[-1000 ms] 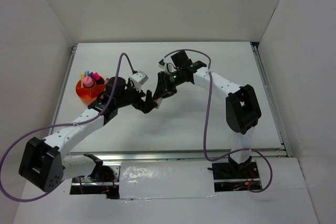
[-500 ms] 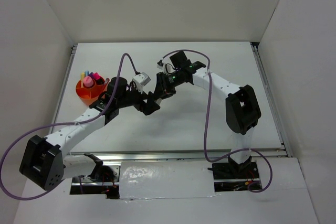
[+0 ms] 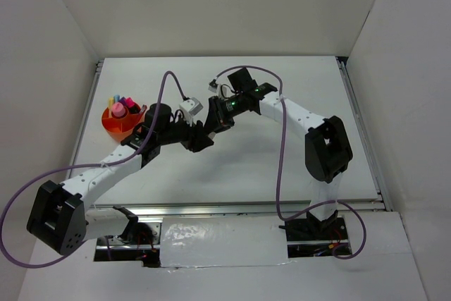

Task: Sort the stationery into containers
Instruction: Place the stationery in the storage box.

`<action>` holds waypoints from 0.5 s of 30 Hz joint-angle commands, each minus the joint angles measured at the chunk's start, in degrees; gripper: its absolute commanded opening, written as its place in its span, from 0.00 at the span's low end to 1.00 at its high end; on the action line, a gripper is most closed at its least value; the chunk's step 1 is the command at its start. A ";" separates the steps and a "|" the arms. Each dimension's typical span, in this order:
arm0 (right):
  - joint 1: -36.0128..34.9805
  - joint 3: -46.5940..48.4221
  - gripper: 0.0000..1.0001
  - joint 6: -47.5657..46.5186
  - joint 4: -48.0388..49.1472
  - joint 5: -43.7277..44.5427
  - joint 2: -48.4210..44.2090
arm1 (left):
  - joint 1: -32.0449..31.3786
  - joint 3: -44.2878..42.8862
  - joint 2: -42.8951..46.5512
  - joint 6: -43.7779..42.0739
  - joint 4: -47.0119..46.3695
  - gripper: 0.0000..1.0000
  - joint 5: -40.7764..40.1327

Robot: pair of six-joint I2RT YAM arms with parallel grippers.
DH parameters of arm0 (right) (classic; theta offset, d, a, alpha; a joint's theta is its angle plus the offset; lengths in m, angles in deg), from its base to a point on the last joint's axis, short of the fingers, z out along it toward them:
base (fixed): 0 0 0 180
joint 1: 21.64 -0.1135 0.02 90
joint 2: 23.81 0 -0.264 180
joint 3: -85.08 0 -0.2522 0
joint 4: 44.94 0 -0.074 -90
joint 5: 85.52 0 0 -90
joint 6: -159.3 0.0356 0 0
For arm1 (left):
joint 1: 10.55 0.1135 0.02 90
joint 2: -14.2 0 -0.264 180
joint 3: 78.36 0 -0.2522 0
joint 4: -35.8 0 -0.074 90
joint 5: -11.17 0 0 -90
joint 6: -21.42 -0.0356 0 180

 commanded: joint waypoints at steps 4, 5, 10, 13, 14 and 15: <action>-0.58 -0.33 0.00 0.57 0.74 -2.88 -2.39 | 2.59 -0.58 1.24 1.76 -2.62 0.45 0.75; -0.58 -0.25 0.01 0.57 0.65 -2.79 -2.21 | 2.94 -0.58 1.16 1.76 -2.54 0.42 0.93; -0.24 0.28 0.35 0.39 0.04 -2.09 -1.60 | 3.47 -0.49 1.94 1.33 -1.31 0.26 1.63; 0.12 0.11 0.48 0.13 -0.05 -1.30 -1.95 | 4.26 0.21 2.91 1.15 -0.60 0.17 2.16; 0.29 -0.07 0.52 0.13 -0.05 -1.29 -1.95 | 4.61 0.39 3.18 1.15 -0.52 0.14 2.33; 0.73 -0.07 0.52 0.13 0.04 -1.29 -2.21 | 4.87 0.74 3.44 1.15 -0.17 0.12 2.34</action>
